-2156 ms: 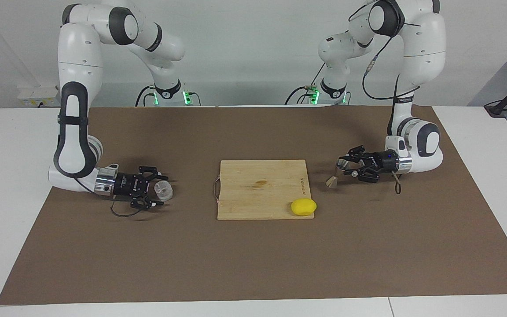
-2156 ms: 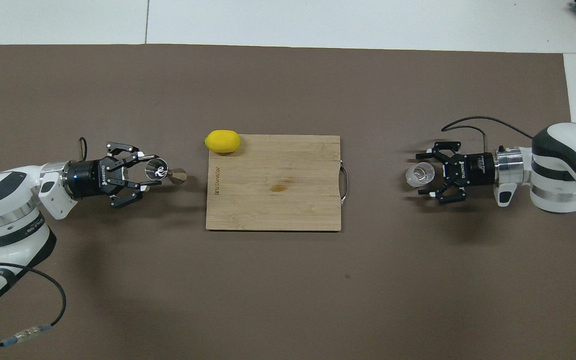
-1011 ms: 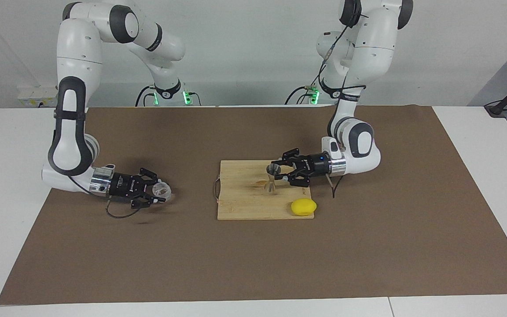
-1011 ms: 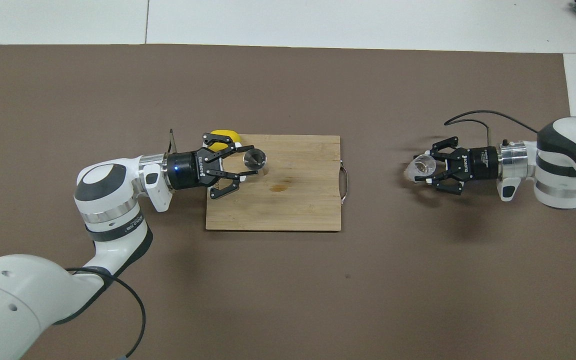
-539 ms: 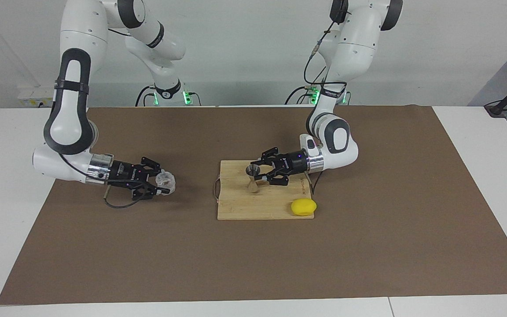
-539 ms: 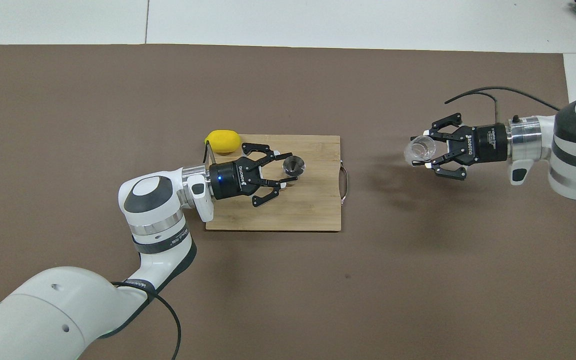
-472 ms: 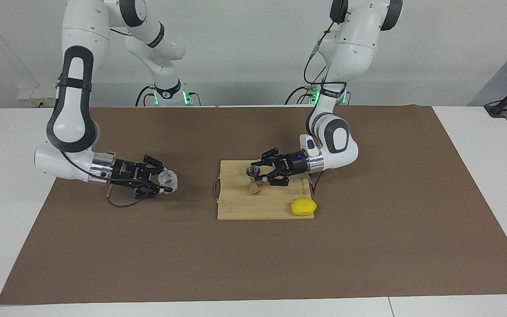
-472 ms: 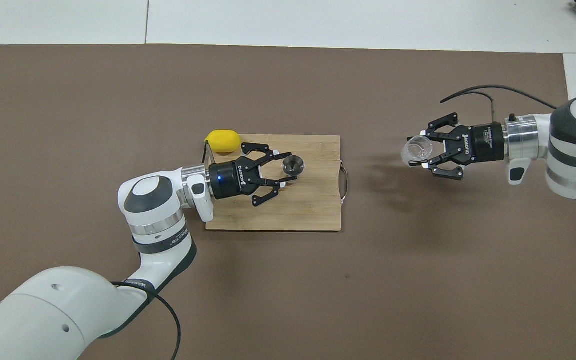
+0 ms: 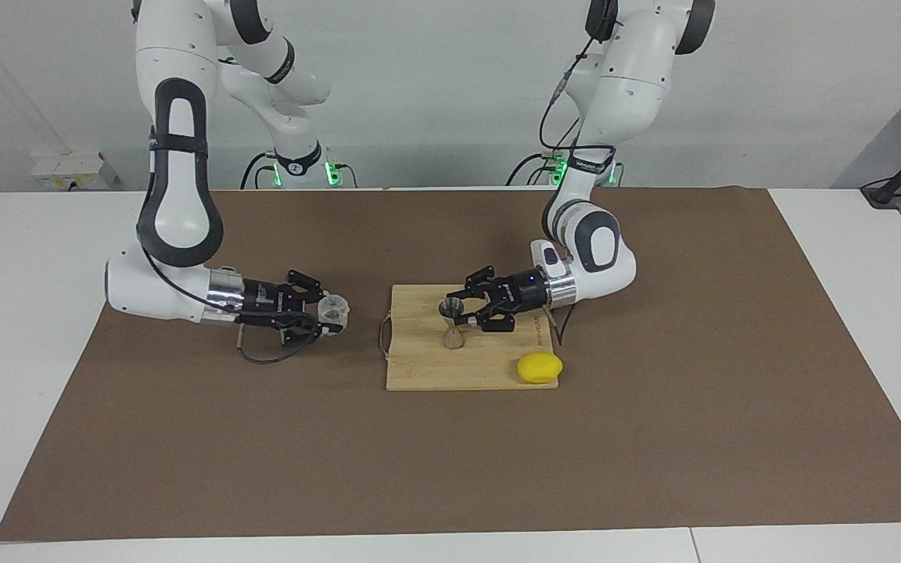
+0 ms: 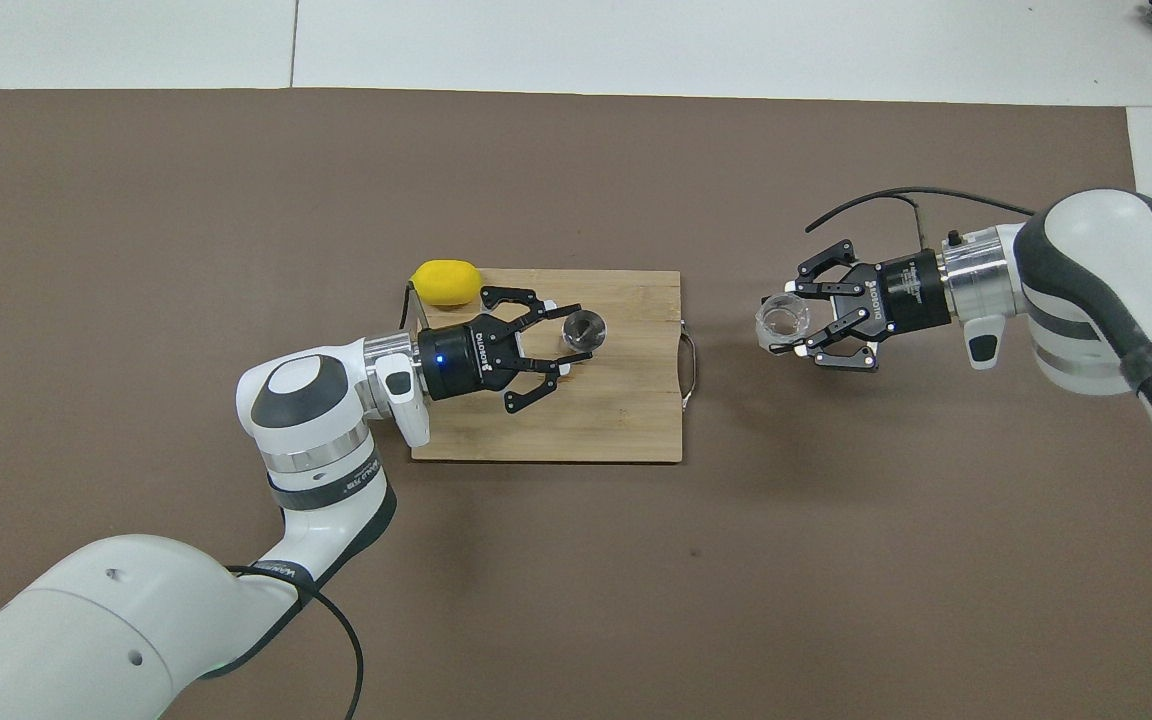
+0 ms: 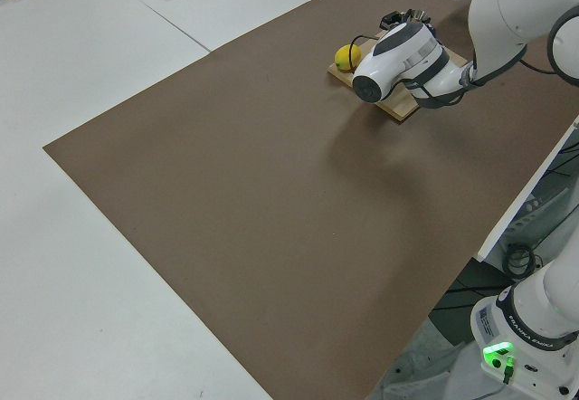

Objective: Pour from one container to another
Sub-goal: 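Carry the metal cup onto the cutting board while the right gripper lifts the glass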

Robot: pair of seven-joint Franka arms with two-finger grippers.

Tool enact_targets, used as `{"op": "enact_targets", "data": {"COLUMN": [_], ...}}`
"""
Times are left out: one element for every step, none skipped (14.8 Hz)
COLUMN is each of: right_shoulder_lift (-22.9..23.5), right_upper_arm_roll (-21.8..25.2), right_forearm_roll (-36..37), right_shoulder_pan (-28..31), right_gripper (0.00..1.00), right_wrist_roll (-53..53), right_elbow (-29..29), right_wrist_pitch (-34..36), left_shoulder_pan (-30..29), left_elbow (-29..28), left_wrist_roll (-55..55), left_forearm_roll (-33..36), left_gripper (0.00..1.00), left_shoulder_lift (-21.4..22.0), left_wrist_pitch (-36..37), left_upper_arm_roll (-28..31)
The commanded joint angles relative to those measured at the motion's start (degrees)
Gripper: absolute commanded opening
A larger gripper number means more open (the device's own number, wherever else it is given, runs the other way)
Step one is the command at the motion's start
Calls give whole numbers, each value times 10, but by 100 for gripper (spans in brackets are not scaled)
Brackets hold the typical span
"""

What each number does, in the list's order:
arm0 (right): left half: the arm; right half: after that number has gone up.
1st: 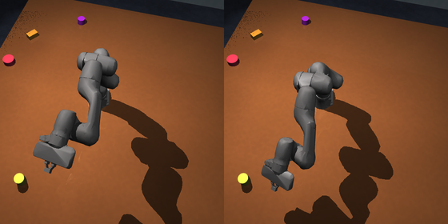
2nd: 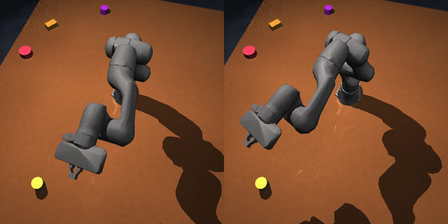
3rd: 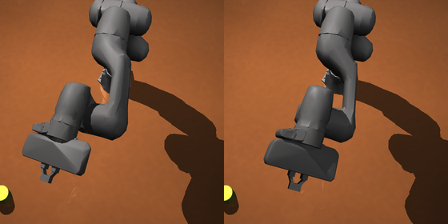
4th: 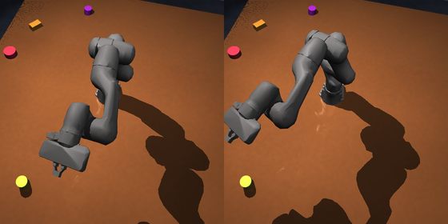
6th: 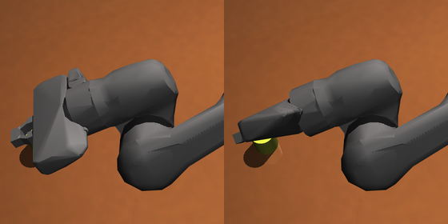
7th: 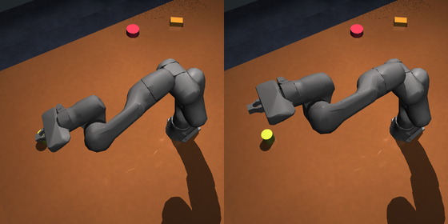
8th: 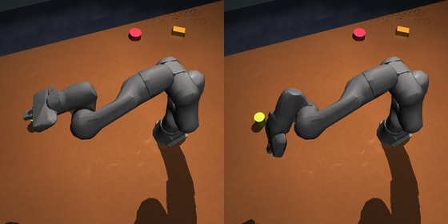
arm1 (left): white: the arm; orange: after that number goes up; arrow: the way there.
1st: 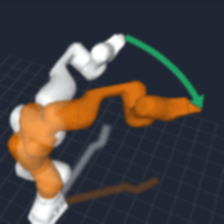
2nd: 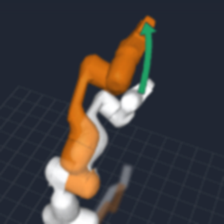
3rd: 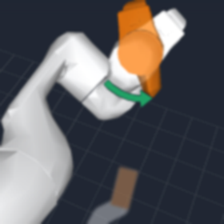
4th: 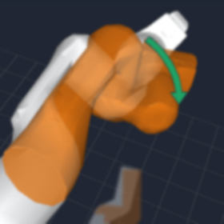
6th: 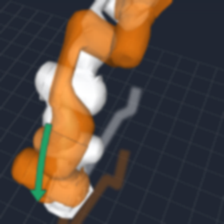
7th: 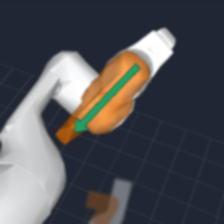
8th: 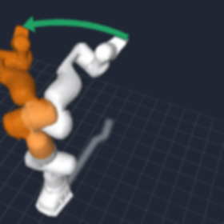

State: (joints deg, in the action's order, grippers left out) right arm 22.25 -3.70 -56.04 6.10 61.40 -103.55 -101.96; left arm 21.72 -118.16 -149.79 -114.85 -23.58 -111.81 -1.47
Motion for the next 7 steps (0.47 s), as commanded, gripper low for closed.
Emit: {"op": "enact_targets", "data": {"right_shoulder_lift": [-33,-34,-34,-34,-34,-34,-38], "right_upper_arm_roll": [-1,1,0,-2,-3,-2,-1], "right_forearm_roll": [26,30,39,46,47,47,48], "right_shoulder_pan": [-2,-10,-13,-13,-16,-26,-28], "right_gripper": [0,0,0,0,0,0,0], "right_wrist_roll": [27,41,50,58,63,65,65], "right_elbow": [-9,-4,-1,3,3,5,5], "right_wrist_pitch": [-17,-17,-18,-23,-25,-25,-25], "left_shoulder_pan": [13,17,17,17,17,16,16], "left_elbow": [-11,-12,-12,-13,-13,-13,-13], "left_wrist_roll": [-32,-33,-33,-33,-33,-33,-33], "left_forearm_roll": [-18,-18,-18,-19,-18,-18,-18], "left_gripper": [34,34,34,35,43,63,77], "left_shoulder_lift": [9,9,9,9,9,9,9], "left_wrist_pitch": [-20,-21,-21,-21,-21,-21,-21], "left_upper_arm_roll": [7,7,7,7,7,7,7]}}
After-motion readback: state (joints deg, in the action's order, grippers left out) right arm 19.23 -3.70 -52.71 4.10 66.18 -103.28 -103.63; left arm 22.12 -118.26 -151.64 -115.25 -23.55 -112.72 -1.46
